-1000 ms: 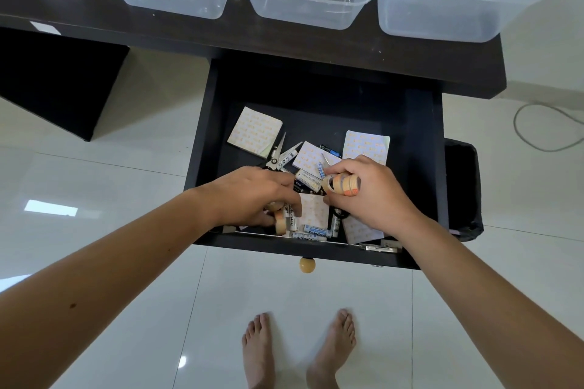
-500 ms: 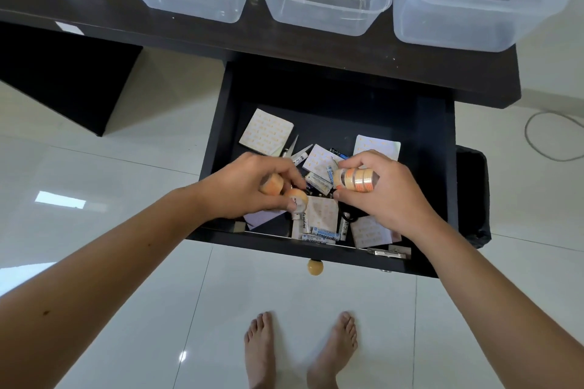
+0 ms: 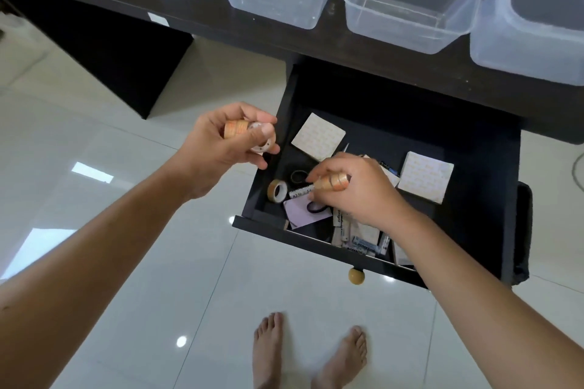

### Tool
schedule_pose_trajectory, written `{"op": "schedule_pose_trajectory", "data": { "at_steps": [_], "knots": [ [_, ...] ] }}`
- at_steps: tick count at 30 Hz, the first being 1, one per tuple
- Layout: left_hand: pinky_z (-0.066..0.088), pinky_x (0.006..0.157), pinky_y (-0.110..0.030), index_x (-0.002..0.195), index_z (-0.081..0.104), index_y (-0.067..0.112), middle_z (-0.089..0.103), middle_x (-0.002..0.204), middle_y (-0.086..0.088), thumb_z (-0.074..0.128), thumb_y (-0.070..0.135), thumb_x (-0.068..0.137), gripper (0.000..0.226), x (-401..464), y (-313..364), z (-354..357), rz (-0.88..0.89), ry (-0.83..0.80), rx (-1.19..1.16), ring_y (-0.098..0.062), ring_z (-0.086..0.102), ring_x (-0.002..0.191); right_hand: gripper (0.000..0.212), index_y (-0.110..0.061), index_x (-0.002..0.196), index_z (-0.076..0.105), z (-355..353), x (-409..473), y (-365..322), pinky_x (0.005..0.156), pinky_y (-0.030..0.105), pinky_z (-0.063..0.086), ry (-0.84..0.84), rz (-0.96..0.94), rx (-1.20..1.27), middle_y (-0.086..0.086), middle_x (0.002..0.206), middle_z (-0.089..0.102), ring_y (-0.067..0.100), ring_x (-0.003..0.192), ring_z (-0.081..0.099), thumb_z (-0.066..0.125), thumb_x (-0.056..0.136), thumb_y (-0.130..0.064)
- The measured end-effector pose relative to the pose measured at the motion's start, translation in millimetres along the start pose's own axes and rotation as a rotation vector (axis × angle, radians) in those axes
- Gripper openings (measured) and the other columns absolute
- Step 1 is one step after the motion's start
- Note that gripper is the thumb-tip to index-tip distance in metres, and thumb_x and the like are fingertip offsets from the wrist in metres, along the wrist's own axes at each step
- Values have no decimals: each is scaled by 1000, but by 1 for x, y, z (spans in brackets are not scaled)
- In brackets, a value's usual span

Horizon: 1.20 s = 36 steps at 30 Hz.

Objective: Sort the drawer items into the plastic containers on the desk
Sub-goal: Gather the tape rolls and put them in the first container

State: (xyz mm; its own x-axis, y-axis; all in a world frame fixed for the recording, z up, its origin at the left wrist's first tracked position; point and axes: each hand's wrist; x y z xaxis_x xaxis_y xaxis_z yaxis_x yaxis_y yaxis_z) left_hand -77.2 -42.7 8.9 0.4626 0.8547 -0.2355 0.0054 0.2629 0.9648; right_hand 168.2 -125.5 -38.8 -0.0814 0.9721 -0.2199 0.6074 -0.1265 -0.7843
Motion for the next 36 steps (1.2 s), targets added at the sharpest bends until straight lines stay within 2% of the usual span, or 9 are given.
{"op": "schedule_pose_trajectory", "data": {
  "at_steps": [4, 7, 11, 15, 19, 23, 27, 32, 36],
  "knots": [
    [58, 62, -26, 99, 71, 16, 68, 86, -9, 87, 2, 73, 34, -5, -4, -12, -6, 23, 4, -24, 67, 76, 28, -35, 107, 83, 23, 16, -13, 87, 36, 54, -44, -88, -142, -5, 108, 70, 17, 102, 67, 86, 82, -24],
    [58, 60, -27, 99, 70, 18, 68, 90, -9, 90, 1, 65, 43, -9, -6, -15, -13, 40, 59, -24, 65, 75, 38, -33, 116, 80, 36, 25, -22, 87, 35, 54, -34, -96, -233, -5, 111, 66, 21, 105, 65, 88, 79, -32],
    [61, 70, -26, 102, 69, 21, 70, 92, -3, 91, 2, 69, 43, -13, -8, -16, -18, 68, 102, -18, 68, 77, 51, -30, 121, 76, 48, 28, -24, 85, 34, 54, -74, -82, -311, -9, 109, 57, 19, 103, 61, 93, 73, -41],
    [65, 74, -33, 108, 69, 15, 69, 91, -1, 87, -6, 77, 41, -16, -7, -16, 1, 79, 78, -21, 73, 77, 41, -25, 116, 77, 51, 24, -23, 82, 36, 55, -52, -133, -332, -4, 109, 62, 21, 100, 65, 89, 77, -34],
    [64, 59, -36, 115, 67, 7, 70, 90, -10, 84, -3, 81, 39, -19, -2, -15, 23, 92, 92, -28, 73, 68, 41, -26, 122, 77, 39, 21, -23, 85, 25, 50, -61, -128, -262, -8, 114, 70, 14, 102, 65, 84, 82, -22],
    [59, 49, -31, 115, 71, 8, 73, 95, -26, 85, 4, 81, 37, -21, 6, -8, 50, 113, 119, -27, 73, 58, 45, -26, 122, 78, 19, 15, -24, 86, 3, 42, -12, -137, -92, -17, 109, 70, 1, 99, 64, 87, 79, -13],
    [60, 51, -31, 117, 72, 7, 73, 99, -29, 86, 11, 79, 41, -19, 21, 4, 44, 141, 131, -29, 74, 62, 50, -28, 124, 77, -16, 12, -39, 82, 7, 47, 48, -164, 27, -14, 113, 72, 2, 98, 69, 89, 78, -13],
    [58, 52, -27, 121, 71, 13, 75, 114, -16, 86, 9, 82, 42, -8, 57, 12, 45, 179, 165, -24, 73, 69, 44, -33, 117, 77, -73, 19, -81, 75, 16, 56, 54, -172, 150, -12, 110, 72, 7, 93, 70, 93, 79, -19],
    [62, 56, -30, 123, 67, 12, 75, 98, -7, 86, 7, 83, 44, 6, 98, 3, 127, 265, 190, -25, 75, 71, 43, -30, 117, 77, -106, 43, -121, 73, 11, 52, 31, -201, 148, -16, 109, 72, -2, 89, 69, 94, 78, -21]
  ]
}}
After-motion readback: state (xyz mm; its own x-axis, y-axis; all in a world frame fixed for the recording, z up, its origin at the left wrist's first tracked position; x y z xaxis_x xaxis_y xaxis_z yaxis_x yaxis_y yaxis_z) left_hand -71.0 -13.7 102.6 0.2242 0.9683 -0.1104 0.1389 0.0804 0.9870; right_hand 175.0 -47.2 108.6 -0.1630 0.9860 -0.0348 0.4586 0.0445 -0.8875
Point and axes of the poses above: each hand's wrist, its own x-axis towards the middle knuckle, its own z-axis out of the palm, y = z × x
